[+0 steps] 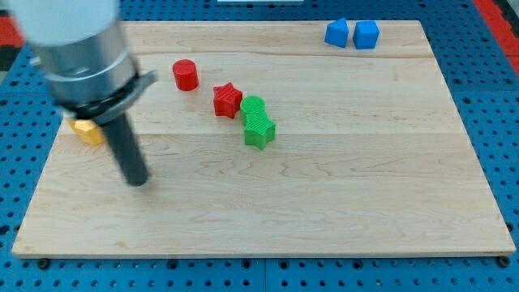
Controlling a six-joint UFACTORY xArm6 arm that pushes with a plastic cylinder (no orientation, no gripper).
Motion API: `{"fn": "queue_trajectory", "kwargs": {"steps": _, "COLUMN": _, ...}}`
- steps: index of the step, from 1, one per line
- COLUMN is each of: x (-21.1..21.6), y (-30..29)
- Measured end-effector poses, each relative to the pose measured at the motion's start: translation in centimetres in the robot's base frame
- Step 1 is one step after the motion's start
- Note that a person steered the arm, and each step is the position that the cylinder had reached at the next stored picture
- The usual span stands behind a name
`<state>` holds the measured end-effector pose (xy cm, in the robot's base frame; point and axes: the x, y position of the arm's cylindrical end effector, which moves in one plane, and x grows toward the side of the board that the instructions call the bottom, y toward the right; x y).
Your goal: Place the yellow heart left to the blue triangle
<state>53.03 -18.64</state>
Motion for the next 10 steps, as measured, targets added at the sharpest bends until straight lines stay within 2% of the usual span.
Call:
{"fn": "queue_trajectory", "kwargs": {"steps": 1, "x": -0.3, "y": -9.2}}
{"fn": "queue_trajectory", "kwargs": {"steps": 2, "x": -3.9, "y": -11.6}}
{"fn": "queue_trajectory", "kwargs": {"steps": 7, "x": -22.1, "y": -2.8}}
{"fn": "queue_trajectory", "kwargs": {"steps": 8, "x": -24.5, "y": -3.0}}
{"fn": "queue_trajectory", "kwargs": {"steps": 10, "x": -30.0, "y": 1.4}}
